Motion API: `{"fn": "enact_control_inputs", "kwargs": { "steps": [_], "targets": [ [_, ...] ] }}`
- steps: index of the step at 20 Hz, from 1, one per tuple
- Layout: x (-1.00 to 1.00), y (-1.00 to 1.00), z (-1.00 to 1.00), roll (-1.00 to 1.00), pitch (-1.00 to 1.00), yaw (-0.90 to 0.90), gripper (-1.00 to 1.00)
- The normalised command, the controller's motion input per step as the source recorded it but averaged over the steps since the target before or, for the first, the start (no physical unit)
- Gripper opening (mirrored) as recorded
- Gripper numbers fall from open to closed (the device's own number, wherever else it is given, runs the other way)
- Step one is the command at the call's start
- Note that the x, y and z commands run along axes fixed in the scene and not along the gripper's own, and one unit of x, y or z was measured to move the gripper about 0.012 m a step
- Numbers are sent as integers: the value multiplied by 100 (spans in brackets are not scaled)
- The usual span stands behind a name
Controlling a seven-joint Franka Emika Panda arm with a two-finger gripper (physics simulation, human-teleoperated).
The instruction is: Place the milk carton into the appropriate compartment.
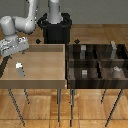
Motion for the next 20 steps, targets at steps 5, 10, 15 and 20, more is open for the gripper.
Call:
{"fn": "enact_control_inputs", "kwargs": {
  "steps": [5,10,15,20],
  "targets": [
    [100,0,0,0,0,0,100],
    [-20,0,-20,0,0,0,100],
    [-80,0,0,0,0,0,100],
    [0,20,0,0,0,0,100]
  ]
}}
